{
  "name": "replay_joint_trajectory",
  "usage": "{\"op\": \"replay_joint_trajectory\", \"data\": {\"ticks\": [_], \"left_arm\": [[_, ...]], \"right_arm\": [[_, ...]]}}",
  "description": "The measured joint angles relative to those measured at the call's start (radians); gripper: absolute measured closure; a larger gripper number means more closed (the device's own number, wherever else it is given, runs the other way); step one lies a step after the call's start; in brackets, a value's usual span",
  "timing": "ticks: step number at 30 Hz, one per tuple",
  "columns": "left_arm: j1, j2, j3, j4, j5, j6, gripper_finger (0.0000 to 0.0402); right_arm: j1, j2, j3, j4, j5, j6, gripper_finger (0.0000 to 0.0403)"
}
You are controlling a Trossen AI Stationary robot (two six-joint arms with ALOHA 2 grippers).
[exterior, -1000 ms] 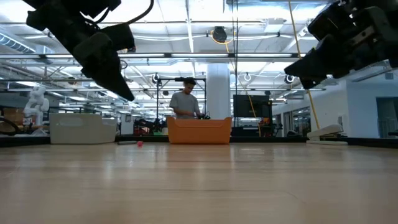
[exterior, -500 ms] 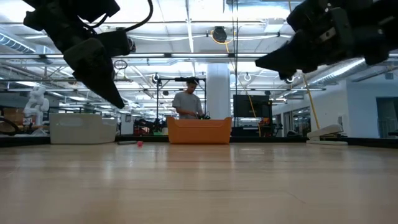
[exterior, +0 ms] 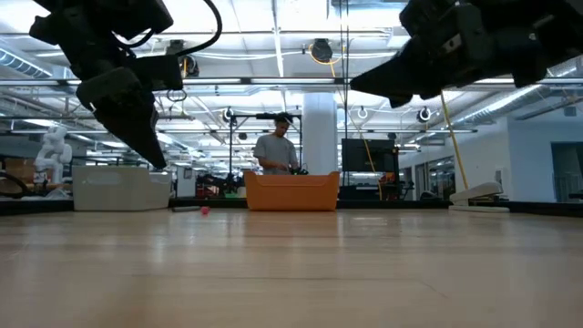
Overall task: Sort crayons/erasers/pens/pencils in bins
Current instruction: Put the black pen into the bottom gray bin
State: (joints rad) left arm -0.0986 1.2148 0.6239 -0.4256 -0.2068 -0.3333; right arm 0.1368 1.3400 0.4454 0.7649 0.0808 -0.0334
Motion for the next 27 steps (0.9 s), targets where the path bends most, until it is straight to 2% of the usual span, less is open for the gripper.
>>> {"op": "replay_joint_trajectory", "data": {"ticks": [6, 13, 21, 27], "left_arm": [[0.000, 0.000, 0.000, -0.004, 0.048, 0.006, 0.0397], [-0.003, 0.000, 0.001, -0.041, 0.095, -0.022, 0.0399], [-0.013, 0.000, 0.012, -0.105, 0.095, -0.065, 0.0398], [-0.108, 0.026, 0.113, -0.219, 0.042, -0.079, 0.0399]], "right_arm": [[-0.001, 0.048, 0.074, -0.048, 0.000, -0.038, 0.0403], [-0.016, 0.080, 0.088, -0.025, -0.003, -0.060, 0.0403], [-0.026, 0.093, 0.088, -0.035, 0.000, -0.053, 0.0403], [-0.033, 0.099, 0.087, -0.034, 0.000, -0.061, 0.0403]]}}
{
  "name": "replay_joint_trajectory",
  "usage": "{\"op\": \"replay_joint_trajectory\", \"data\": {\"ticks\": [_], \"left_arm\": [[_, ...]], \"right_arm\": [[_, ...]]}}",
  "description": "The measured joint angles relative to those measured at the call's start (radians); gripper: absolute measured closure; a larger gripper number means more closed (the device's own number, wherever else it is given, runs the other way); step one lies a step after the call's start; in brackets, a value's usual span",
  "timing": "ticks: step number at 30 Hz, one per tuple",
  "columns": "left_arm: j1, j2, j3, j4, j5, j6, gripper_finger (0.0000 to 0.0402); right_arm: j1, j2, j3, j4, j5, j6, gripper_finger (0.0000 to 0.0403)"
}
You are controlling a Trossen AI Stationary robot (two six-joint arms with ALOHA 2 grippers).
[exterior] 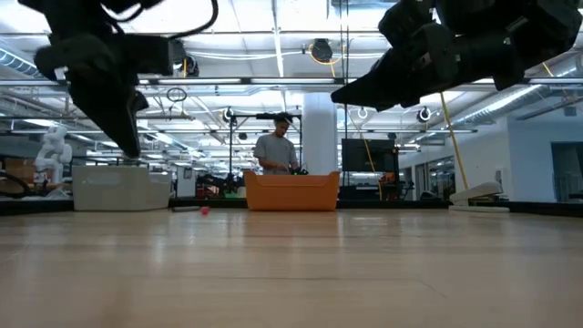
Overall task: Sort crayons/erasers/pens/pencils in bins
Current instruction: Put the black pen into the bottom gray bin
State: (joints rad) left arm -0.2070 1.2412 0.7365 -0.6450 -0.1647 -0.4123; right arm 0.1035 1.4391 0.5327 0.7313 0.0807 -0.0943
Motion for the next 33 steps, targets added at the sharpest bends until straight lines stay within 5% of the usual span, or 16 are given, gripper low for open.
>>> {"op": "replay_joint_trajectory", "data": {"ticks": [14, 26, 33], "left_arm": [[-0.232, 0.216, 0.203, -0.064, -0.027, -0.099, 0.0397], [-0.354, 0.294, 0.221, -0.008, -0.065, -0.155, 0.0396], [-0.390, 0.300, 0.226, 0.051, -0.060, -0.150, 0.0396]], "right_arm": [[0.020, 0.000, 0.000, -0.002, 0.010, -0.022, 0.0403], [0.220, 0.000, 0.165, -0.295, 0.180, -0.037, 0.0403], [0.321, 0.000, 0.185, -0.302, 0.253, 0.031, 0.0403]]}}
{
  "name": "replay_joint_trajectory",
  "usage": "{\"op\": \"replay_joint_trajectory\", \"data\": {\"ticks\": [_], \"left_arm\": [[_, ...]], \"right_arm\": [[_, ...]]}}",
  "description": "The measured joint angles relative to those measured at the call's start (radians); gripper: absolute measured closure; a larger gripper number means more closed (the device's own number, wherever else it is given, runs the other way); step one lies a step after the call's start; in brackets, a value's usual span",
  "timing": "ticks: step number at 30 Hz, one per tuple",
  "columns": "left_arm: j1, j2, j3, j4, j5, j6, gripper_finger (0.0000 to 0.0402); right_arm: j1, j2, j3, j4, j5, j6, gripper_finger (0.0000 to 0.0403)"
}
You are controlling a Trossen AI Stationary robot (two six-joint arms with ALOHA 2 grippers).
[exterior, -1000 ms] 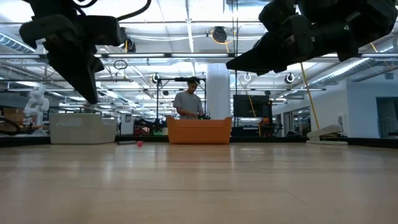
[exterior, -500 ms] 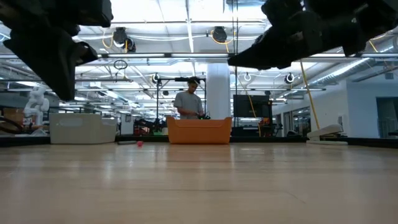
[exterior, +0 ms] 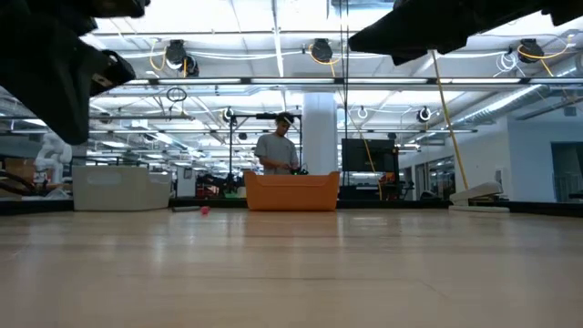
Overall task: Sort crayons/erasers/pens/pencils in bins
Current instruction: Put the black pen into the bottom gray bin
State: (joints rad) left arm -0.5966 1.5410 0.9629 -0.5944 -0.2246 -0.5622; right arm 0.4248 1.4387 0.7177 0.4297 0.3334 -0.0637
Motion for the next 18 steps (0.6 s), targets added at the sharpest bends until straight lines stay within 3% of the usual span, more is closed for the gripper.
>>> {"op": "replay_joint_trajectory", "data": {"ticks": [6, 12, 18], "left_arm": [[-0.048, 0.056, 0.105, -0.073, -0.019, -0.024, 0.0396], [-0.114, 0.257, 0.343, -0.286, 0.032, -0.048, 0.0396], [-0.155, 0.388, 0.518, -0.323, 0.085, -0.114, 0.0365]], "right_arm": [[0.043, 0.000, 0.000, -0.002, 0.069, 0.027, 0.0403], [0.089, 0.000, -0.001, -0.022, 0.110, 0.041, 0.0403], [0.144, 0.000, -0.006, -0.018, 0.139, 0.073, 0.0403]]}}
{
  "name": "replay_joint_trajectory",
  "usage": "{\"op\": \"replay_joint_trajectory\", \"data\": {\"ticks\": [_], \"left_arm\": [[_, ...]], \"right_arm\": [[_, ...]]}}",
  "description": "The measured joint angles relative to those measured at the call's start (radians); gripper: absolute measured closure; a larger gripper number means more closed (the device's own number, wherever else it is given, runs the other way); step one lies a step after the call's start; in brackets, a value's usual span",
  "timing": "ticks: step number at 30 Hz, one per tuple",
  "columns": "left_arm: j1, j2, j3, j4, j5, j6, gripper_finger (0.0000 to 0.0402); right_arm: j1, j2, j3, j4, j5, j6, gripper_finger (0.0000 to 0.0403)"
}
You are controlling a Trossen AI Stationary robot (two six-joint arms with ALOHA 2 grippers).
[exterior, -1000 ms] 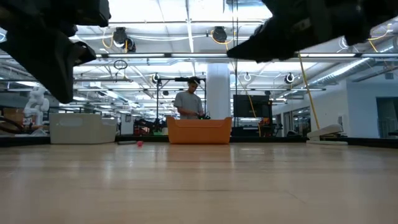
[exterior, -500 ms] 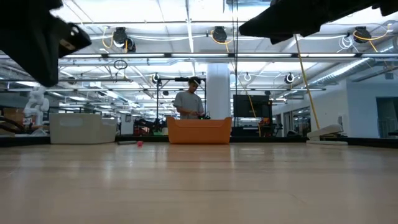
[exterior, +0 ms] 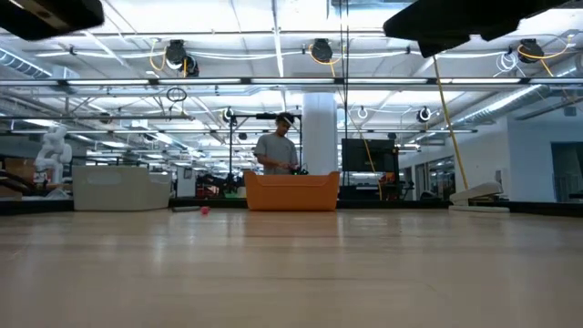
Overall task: Sort crayons/erasers/pens/pencils in bins
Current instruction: Put the black pen into the bottom gray bin
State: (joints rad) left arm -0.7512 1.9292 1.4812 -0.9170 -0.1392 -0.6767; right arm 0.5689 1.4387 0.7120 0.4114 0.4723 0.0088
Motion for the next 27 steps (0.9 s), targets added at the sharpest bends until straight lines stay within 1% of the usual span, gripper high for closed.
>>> {"op": "replay_joint_trajectory", "data": {"ticks": [3, 5, 8, 11, 14, 22, 27], "left_arm": [[-0.013, 0.043, 0.060, 0.003, 0.009, -0.062, 0.0333], [-0.021, 0.072, 0.088, 0.008, 0.009, -0.094, 0.0311], [-0.026, 0.122, 0.117, 0.005, 0.009, -0.116, 0.0283], [-0.030, 0.154, 0.131, 0.012, 0.012, -0.128, 0.0263], [-0.031, 0.170, 0.133, 0.021, 0.012, -0.143, 0.0255], [-0.033, 0.189, 0.133, 0.023, 0.000, -0.156, 0.0254], [-0.033, 0.243, 0.132, 0.026, 0.032, -0.145, 0.0254]], "right_arm": [[0.029, 0.000, -0.012, 0.011, 0.008, 0.006, 0.0403], [0.051, 0.000, -0.024, 0.031, 0.037, 0.005, 0.0403], [0.074, 0.000, -0.036, 0.033, 0.081, 0.007, 0.0403], [0.088, 0.000, -0.041, 0.033, 0.087, 0.016, 0.0403], [0.098, 0.000, -0.041, 0.034, 0.087, 0.030, 0.0403], [0.115, 0.000, -0.042, 0.034, 0.087, 0.040, 0.0403], [0.129, 0.000, -0.042, 0.034, 0.112, 0.040, 0.0403]]}}
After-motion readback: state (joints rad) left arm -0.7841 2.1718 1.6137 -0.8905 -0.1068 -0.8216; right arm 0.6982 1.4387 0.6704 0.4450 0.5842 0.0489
